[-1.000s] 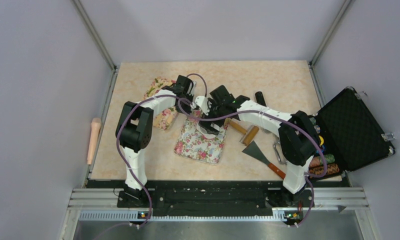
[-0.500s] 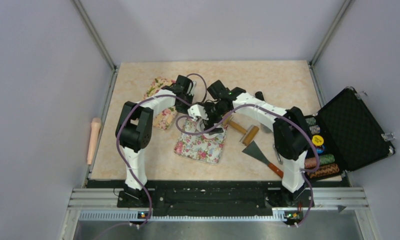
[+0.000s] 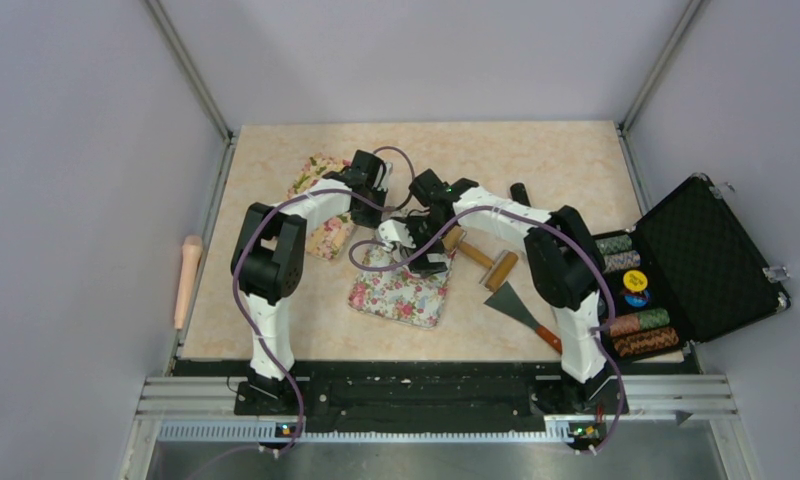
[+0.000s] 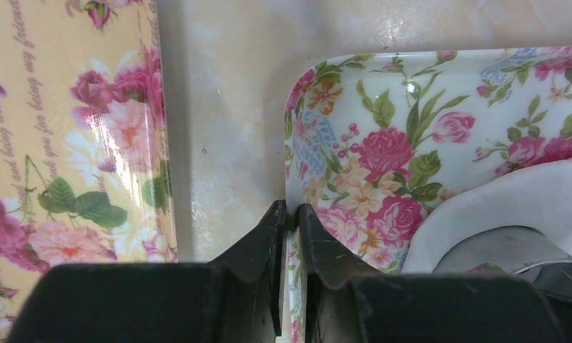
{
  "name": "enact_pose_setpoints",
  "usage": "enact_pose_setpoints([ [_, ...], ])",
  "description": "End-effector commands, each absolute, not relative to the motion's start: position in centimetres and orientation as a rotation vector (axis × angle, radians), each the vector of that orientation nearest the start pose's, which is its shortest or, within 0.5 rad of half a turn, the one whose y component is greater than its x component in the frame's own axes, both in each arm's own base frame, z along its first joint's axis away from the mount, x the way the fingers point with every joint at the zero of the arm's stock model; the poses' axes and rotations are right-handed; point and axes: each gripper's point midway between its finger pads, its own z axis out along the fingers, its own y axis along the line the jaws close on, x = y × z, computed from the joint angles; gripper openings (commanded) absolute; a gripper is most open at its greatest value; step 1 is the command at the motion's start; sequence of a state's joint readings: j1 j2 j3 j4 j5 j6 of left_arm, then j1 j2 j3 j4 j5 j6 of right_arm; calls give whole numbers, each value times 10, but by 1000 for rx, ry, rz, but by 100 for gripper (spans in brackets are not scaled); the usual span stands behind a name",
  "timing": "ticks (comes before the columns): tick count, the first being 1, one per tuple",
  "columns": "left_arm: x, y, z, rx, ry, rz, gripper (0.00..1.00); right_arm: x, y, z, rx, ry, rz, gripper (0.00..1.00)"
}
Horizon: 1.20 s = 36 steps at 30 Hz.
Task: Roll out the dumpling wrappers from the dough
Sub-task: Press the dumpling wrapper on the work surface.
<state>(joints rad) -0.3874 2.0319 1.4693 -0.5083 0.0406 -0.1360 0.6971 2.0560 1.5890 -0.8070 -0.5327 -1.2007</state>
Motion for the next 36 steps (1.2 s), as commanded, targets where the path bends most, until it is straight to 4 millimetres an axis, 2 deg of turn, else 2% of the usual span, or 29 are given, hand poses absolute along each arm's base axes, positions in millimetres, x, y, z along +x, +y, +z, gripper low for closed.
enact_pose_setpoints([
  [1,426,-181,33,355,2621,-208,15,312,340,72,-2176,1389,635,95],
  [5,426,-181,33,356,2621,-208,15,308,344,93,-2152,1333,646,95],
  [8,426,-181,34,358,2619,-212,15,312,344,98,-2147,1319,615,96],
  [11,426,-182,33,359,2623,-212,15,320,344,90,-2139,1353,582,96],
  [19,426,-181,33,357,2621,-210,15,326,344,69,-2156,1407,578,96],
  [25,426,-181,33,357,2623,-213,15,329,346,66,-2154,1414,576,96],
  [34,426,-181,33,358,2624,-216,15,326,354,98,-2113,1341,591,96],
  [36,426,-181,33,359,2622,-214,15,328,354,100,-2103,1343,579,96],
])
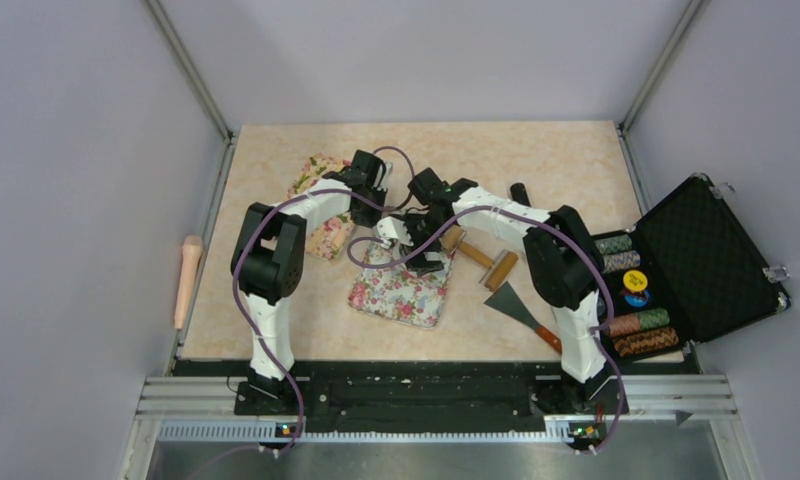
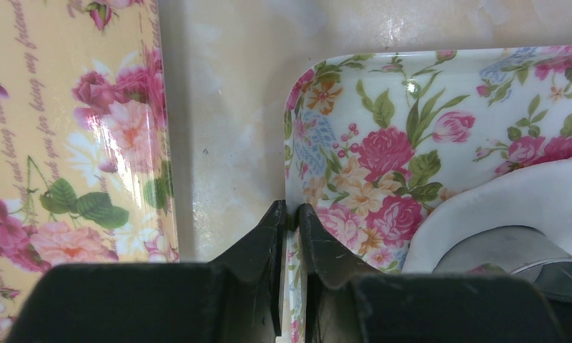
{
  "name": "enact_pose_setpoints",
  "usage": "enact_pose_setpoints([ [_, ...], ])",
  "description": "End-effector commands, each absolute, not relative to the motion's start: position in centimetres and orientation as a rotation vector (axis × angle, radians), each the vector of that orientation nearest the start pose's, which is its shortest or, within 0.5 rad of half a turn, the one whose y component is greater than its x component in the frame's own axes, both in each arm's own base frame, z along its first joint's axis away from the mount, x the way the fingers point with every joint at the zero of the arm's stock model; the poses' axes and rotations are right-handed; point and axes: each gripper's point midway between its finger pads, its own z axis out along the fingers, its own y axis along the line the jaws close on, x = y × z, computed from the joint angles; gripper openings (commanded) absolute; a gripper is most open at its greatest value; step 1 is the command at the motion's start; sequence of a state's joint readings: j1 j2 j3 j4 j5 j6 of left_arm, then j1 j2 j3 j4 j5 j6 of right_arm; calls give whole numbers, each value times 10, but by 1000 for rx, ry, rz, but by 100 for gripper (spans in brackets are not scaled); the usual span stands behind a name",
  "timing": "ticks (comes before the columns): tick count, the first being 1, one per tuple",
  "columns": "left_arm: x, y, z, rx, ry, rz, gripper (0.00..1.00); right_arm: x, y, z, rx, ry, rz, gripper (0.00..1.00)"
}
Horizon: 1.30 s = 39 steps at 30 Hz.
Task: Roll out the dumpling wrappers from the dough
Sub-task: Press the dumpling wrapper on the work surface.
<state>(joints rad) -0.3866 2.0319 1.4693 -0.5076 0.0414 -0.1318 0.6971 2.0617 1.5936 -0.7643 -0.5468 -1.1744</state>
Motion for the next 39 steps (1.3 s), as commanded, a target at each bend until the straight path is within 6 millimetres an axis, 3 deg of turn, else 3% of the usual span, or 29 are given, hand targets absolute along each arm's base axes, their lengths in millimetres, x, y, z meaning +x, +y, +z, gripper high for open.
enact_pose_setpoints([
  [1,426,-182,32,360,2624,-217,15,329,354,100,-2101,1344,572,96],
  [5,425,-182,32,361,2624,-216,15,331,354,97,-2098,1356,570,96],
  [13,425,-184,35,372,2620,-238,17,324,359,125,-2053,1317,599,96],
  [15,422,-191,41,391,2617,-340,25,323,358,128,-2047,1318,597,96],
  [19,422,-191,53,375,2595,-442,52,324,358,127,-2027,1332,588,96],
  [22,420,-192,51,363,2599,-474,58,328,355,114,-2030,1365,566,96],
  [25,419,-192,44,348,2620,-490,57,332,353,102,-2033,1398,554,96],
  [33,416,-193,37,329,2658,-550,37,341,352,85,-2001,1481,590,96],
  [39,412,-194,18,287,2733,-592,26,333,348,73,-1996,1521,644,96],
])
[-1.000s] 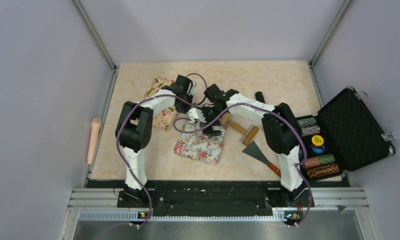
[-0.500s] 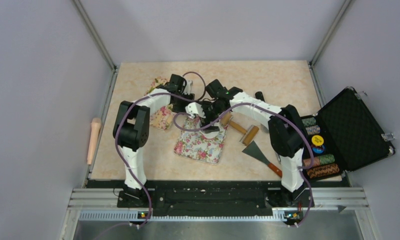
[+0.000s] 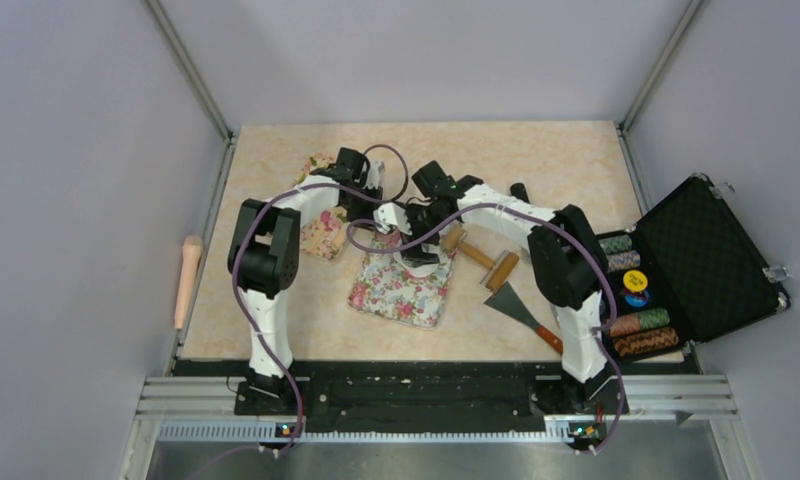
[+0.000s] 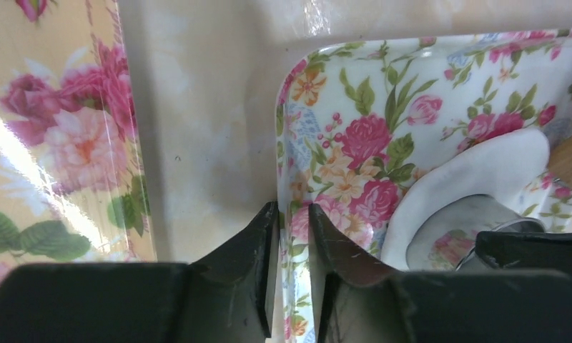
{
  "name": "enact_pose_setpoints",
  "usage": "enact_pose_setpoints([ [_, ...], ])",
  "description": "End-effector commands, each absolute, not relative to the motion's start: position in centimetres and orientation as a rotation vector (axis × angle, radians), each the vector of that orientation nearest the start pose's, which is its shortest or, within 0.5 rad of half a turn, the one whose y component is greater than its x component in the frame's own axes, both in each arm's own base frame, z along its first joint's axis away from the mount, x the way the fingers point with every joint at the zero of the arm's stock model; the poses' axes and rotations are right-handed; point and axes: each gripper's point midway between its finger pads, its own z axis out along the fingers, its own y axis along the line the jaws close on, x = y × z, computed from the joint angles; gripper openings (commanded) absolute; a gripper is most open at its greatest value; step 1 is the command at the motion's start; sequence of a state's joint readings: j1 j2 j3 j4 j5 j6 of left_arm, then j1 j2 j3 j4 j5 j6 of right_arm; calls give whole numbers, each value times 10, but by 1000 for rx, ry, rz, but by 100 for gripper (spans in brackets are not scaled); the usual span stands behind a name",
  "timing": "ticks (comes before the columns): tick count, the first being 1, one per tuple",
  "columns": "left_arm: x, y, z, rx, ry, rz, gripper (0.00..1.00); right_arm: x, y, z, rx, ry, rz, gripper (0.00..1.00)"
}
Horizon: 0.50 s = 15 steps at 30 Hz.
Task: Roll out the dumpling wrappers from the dough
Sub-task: Press the dumpling wrapper on the work surface.
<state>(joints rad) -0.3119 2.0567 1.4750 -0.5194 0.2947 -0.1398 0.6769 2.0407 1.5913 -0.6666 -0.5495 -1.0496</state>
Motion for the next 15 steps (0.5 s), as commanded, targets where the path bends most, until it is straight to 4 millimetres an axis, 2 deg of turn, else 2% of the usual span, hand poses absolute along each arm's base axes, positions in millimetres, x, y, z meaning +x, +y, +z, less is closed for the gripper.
enact_pose_setpoints([
  [1,411,-194,17,275,2740,-603,24,332,347,70,-1999,1530,645,96],
  [6,411,-192,12,247,2752,-619,12,336,345,63,-1978,1562,651,95],
  [15,412,-188,13,229,2747,-595,3,340,343,65,-1969,1582,622,93],
])
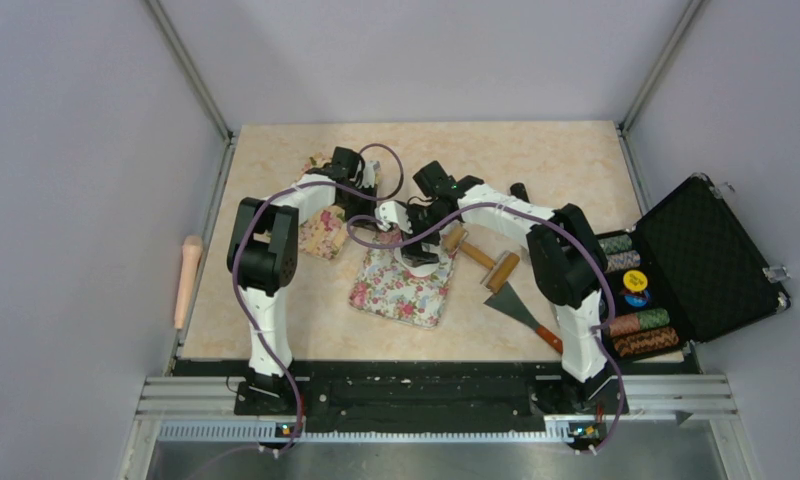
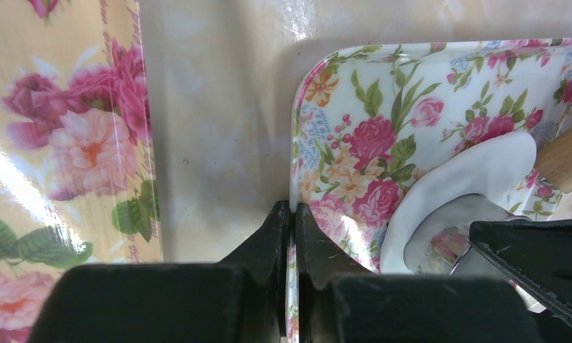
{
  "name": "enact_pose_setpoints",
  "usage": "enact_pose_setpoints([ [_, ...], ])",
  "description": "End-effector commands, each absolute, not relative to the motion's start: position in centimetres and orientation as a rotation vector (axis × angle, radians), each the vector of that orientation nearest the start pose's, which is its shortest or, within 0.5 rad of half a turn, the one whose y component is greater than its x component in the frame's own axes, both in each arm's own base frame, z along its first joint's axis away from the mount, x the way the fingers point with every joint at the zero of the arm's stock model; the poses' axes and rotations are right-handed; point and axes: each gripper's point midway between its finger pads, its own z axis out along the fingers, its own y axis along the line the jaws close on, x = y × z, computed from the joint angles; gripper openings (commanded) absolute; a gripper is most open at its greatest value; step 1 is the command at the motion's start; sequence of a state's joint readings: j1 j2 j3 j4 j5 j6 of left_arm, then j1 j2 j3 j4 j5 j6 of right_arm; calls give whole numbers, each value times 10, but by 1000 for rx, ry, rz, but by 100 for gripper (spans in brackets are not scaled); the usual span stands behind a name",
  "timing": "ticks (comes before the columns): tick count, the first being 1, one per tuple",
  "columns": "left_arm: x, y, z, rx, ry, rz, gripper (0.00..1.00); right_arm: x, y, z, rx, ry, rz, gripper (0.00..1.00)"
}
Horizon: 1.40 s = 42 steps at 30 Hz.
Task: Roll out the dumpling wrappers from the dough
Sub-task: Press the dumpling wrapper on the work surface.
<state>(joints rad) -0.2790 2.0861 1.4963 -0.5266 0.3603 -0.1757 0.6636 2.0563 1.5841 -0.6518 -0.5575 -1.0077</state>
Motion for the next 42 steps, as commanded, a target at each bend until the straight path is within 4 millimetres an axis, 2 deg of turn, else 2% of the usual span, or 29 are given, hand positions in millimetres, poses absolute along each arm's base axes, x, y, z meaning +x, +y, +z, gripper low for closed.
enact_pose_setpoints([
  [1,413,-188,13,226,2748,-590,2,340,342,64,-1970,1587,617,92],
  [15,413,-185,12,204,2749,-562,1,339,334,50,-1982,1638,591,83],
  [18,413,-184,12,203,2749,-559,1,338,335,52,-1971,1645,602,76],
  [21,414,-184,12,200,2750,-556,1,338,336,54,-1957,1656,610,60],
  [26,414,-183,12,195,2749,-545,1,332,333,46,-1949,1708,622,45],
  [33,415,-180,14,177,2742,-519,1,324,321,29,-1894,1818,552,42],
  [42,416,-177,17,159,2731,-494,1,318,304,9,-1660,2067,407,39],
])
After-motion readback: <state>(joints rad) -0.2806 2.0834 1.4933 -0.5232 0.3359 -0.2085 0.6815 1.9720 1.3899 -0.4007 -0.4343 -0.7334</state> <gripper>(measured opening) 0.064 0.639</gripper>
